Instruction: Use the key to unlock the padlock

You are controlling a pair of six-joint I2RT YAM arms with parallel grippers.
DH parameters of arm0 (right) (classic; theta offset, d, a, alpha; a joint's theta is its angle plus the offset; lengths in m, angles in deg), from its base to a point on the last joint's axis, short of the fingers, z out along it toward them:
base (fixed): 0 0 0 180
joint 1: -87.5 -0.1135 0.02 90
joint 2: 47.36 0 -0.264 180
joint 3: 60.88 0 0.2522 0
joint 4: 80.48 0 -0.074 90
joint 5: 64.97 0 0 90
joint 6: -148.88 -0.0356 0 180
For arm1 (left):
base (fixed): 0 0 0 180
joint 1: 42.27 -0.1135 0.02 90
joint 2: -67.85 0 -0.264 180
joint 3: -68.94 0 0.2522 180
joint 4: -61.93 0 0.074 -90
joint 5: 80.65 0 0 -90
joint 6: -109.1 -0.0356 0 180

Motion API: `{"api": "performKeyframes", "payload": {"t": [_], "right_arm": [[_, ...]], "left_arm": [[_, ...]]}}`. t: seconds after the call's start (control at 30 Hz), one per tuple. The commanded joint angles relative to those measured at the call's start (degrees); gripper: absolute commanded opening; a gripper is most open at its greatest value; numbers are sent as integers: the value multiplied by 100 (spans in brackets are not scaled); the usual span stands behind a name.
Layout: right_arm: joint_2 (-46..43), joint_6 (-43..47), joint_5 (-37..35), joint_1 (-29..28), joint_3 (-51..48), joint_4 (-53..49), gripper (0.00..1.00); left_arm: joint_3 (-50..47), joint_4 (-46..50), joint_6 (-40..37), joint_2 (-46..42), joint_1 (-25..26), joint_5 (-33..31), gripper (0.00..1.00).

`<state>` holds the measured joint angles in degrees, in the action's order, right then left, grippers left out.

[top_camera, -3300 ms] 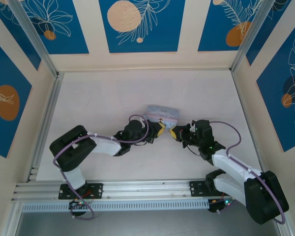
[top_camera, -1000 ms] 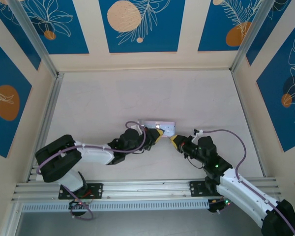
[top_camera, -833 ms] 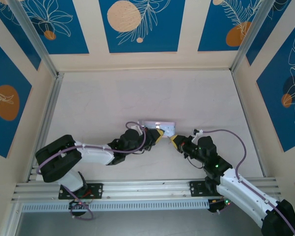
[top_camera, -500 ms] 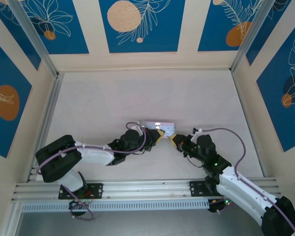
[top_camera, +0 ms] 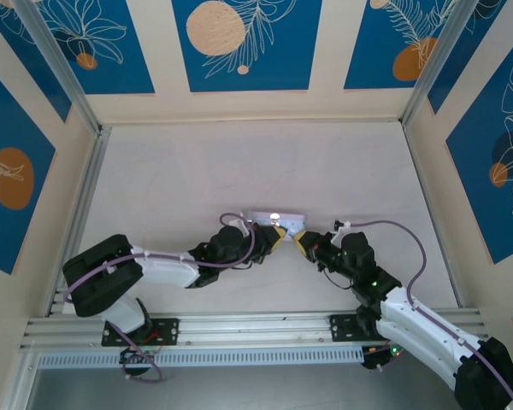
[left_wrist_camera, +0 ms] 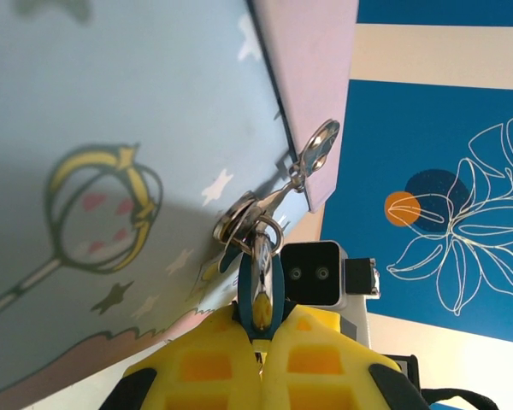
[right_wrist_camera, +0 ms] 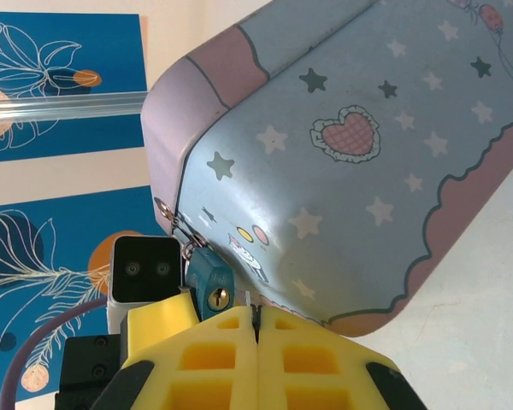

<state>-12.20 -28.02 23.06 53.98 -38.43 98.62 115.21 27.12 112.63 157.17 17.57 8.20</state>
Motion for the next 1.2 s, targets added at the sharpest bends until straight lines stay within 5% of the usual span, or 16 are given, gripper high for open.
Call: {"api": "performKeyframes", "payload": {"t": [0.0, 1.17], "right_arm": [[0, 112, -36, -58, 213, 181, 0], [603, 247, 110, -146, 291, 837, 0]], "left_arm": [[-40, 20, 75, 121, 84, -61, 0], [94, -152, 148, 288, 186, -21, 0]]}}
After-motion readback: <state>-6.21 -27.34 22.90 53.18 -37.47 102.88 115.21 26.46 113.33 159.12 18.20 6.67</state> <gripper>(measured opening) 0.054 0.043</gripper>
